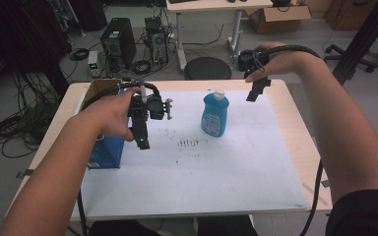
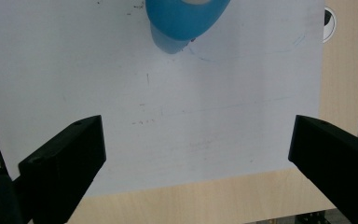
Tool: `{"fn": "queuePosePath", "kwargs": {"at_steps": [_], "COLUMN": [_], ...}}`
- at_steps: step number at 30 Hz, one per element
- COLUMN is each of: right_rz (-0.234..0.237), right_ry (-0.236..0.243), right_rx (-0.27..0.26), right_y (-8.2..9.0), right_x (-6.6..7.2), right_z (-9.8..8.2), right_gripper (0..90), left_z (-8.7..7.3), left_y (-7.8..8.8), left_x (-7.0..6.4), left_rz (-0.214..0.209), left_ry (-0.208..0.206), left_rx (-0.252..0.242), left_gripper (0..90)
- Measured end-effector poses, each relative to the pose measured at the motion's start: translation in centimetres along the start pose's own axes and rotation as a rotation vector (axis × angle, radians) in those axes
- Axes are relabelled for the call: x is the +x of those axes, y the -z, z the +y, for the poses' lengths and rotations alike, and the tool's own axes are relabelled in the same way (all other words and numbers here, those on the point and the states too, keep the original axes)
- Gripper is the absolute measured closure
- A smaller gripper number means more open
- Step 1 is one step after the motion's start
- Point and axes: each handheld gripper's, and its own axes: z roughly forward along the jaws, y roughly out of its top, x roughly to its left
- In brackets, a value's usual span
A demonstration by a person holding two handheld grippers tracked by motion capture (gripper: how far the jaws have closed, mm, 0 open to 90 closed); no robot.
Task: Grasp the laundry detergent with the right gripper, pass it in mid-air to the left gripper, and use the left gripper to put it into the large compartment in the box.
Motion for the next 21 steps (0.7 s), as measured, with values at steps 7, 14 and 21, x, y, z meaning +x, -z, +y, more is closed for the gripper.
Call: {"fn": "queuePosePath", "kwargs": {"at_steps": [7, 14, 21], "right_rz": [0.002, 0.001, -0.011], "right_ry": [-0.001, -0.006, -0.013], "right_rx": [0.0, 0.007, -0.013], "right_y": [-0.3, -1.0, -1.2], "right_x": [0.0, 0.8, 1.6], "right_z": [-0.2, -0.4, -0.7], "right_gripper": [3.9, 4.1, 3.8], "left_z": [0.3, 0.4, -0.3], "left_y": [0.4, 0.8, 0.8], "left_x": [-0.7, -2.4, -3.6], "left_rz": [0.014, 0.024, 0.013], "left_ry": [-0.022, -0.044, -0.034], "left_rx": [-0.011, -0.012, -0.016], "left_gripper": [0.2, 0.2, 0.2]}}
